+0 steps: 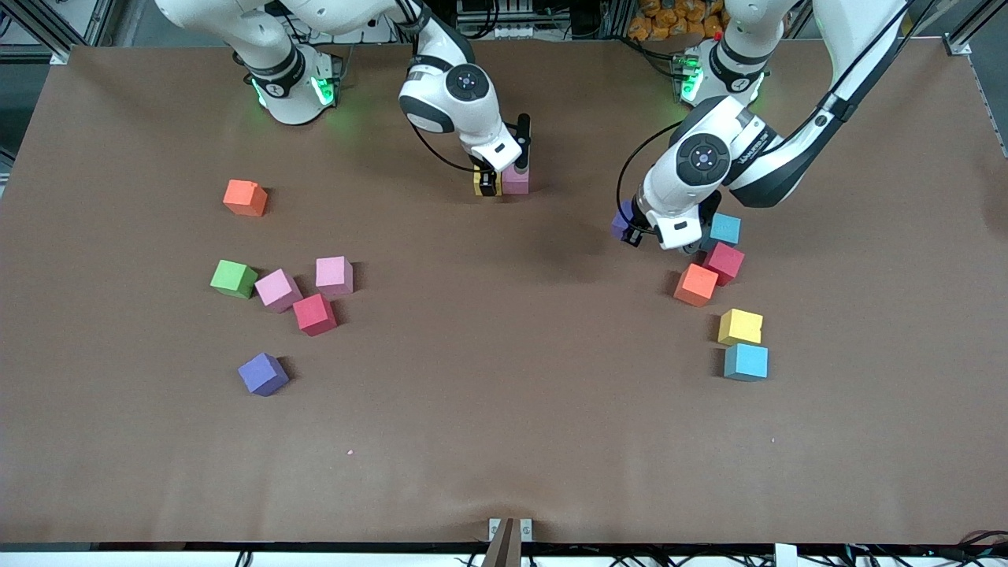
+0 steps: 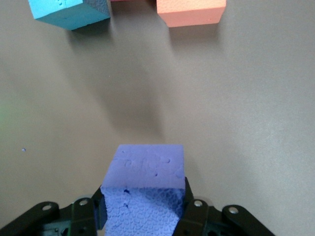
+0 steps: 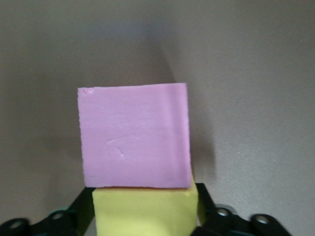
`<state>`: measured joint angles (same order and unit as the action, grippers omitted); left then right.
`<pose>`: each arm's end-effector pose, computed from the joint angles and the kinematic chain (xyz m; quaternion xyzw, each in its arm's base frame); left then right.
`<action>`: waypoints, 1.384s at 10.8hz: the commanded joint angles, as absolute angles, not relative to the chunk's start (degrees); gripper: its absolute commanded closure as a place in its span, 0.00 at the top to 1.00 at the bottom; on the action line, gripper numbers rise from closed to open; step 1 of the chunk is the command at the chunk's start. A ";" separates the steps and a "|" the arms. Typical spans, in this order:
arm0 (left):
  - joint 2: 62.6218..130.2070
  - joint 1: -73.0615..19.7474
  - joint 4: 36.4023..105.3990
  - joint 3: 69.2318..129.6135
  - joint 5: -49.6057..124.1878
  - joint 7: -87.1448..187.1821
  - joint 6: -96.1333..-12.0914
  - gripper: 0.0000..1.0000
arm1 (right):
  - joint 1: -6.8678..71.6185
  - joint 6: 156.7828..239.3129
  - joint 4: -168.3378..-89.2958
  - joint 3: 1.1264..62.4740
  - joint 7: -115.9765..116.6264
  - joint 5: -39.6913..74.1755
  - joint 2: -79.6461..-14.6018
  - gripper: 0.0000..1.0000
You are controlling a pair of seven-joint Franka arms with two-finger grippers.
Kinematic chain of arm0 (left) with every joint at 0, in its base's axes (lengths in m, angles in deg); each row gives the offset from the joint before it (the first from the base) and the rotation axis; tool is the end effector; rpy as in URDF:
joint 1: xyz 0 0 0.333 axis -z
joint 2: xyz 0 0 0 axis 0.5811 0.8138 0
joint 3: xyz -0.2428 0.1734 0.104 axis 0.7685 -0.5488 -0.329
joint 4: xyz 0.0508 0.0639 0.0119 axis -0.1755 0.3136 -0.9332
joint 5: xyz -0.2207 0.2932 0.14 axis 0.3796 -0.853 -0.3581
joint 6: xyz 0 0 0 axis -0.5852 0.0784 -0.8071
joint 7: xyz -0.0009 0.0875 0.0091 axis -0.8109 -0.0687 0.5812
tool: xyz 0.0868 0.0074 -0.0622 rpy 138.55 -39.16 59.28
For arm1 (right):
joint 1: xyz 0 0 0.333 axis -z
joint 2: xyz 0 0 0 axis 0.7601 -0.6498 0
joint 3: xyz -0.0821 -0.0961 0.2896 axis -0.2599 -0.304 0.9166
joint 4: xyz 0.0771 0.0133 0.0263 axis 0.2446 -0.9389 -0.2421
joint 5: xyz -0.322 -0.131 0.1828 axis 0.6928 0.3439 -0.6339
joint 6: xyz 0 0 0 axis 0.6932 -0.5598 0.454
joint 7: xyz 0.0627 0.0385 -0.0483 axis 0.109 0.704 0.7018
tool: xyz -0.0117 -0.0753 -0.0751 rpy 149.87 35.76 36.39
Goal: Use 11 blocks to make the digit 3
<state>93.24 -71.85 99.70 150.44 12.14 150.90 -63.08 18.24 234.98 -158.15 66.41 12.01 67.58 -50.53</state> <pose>0.4393 -0.2751 0.2896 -0.8458 -0.5229 0.0967 0.0435 0.2572 0.4814 0.1861 -0.7292 -0.6818 0.0070 0.0576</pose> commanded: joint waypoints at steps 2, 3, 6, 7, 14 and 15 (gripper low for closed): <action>91.09 -72.62 100.30 153.34 13.45 155.44 -62.28 0.02 | 17.66 233.79 -157.32 66.08 10.06 68.77 -49.33 1.00; 91.10 -72.53 100.30 153.95 13.53 156.15 -62.28 0.03 | 18.09 231.34 -157.24 66.16 10.06 68.77 -47.76 1.00; 91.62 -72.45 100.39 154.84 13.53 160.62 -62.28 0.04 | 19.15 227.11 -157.32 66.34 10.32 68.59 -43.54 1.00; 91.71 -72.45 100.47 155.36 13.53 162.38 -62.28 0.04 | 19.15 225.96 -157.32 66.43 10.32 68.50 -42.65 1.00; 92.67 -71.39 101.87 156.07 18.89 170.03 -67.36 0.04 | 31.77 211.56 -158.47 68.01 13.48 66.39 -33.16 1.00; 92.76 -70.61 102.40 156.07 18.98 170.56 -68.16 0.04 | 35.72 211.36 -158.29 67.84 14.88 67.00 -33.07 1.00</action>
